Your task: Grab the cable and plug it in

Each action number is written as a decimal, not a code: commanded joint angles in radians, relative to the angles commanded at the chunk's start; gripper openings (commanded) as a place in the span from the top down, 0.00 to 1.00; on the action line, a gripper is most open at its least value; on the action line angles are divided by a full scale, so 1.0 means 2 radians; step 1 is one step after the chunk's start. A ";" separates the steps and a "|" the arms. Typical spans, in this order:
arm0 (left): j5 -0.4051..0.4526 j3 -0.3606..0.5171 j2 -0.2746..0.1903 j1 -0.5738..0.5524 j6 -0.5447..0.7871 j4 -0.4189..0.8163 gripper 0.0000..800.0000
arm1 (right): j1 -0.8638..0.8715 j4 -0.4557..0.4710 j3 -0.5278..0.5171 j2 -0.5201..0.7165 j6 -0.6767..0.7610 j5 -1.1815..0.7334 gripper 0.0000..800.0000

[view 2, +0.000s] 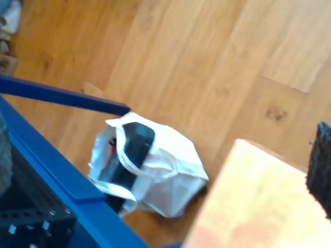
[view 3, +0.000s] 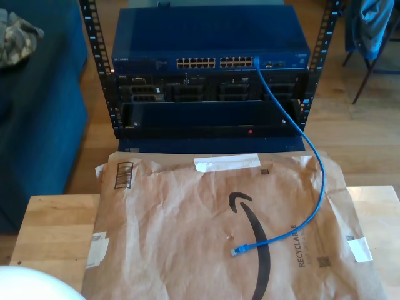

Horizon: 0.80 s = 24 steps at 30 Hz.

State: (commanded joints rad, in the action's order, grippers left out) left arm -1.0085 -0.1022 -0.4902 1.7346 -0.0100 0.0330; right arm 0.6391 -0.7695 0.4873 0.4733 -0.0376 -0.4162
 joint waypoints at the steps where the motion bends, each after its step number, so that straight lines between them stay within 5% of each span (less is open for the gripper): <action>1: 0.000 0.000 0.000 0.000 0.000 0.000 0.00 | 0.025 0.020 0.000 0.006 0.000 -0.031 0.01; 16: 0.000 0.000 0.000 0.000 0.000 0.000 0.00 | 0.262 0.228 0.025 0.073 -0.001 -0.343 0.00; 24: 0.000 0.000 0.000 0.000 0.000 0.000 0.00 | 0.325 0.302 0.008 0.093 0.001 -0.403 0.00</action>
State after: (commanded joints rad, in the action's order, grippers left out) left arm -1.0085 -0.1022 -0.4902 1.7346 -0.0100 0.0330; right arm 1.2881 -0.1665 0.5027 0.6590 -0.0361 -1.2217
